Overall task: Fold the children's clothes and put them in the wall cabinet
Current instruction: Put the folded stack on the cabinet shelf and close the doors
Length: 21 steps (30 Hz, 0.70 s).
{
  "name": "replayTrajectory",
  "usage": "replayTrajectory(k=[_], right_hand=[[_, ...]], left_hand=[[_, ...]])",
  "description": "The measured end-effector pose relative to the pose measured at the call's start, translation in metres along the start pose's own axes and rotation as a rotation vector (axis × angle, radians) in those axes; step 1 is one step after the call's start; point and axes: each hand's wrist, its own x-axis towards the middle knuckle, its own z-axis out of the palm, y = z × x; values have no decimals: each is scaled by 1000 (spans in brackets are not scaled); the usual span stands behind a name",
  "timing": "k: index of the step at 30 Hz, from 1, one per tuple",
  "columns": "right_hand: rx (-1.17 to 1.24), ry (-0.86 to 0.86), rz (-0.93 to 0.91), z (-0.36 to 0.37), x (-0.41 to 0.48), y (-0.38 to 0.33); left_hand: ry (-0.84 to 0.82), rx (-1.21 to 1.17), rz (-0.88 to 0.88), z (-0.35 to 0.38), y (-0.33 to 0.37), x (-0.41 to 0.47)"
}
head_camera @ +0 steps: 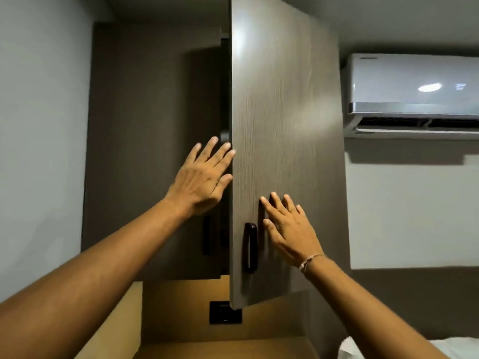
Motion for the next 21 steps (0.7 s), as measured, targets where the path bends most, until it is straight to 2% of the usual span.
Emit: replayTrajectory(k=[4, 7, 9, 21], right_hand=[[-168, -65, -79, 40, 26, 28], [-223, -59, -60, 63, 39, 32], [-242, -78, -35, 74, 48, 31], [-290, -1, 101, 121, 61, 39]], left_hand=[[-164, -119, -313, 62, -34, -52], [-323, -62, -451, 107, -49, -95], [-359, -44, -469, 129, -52, -114], [-249, -2, -457, 176, -57, -131]])
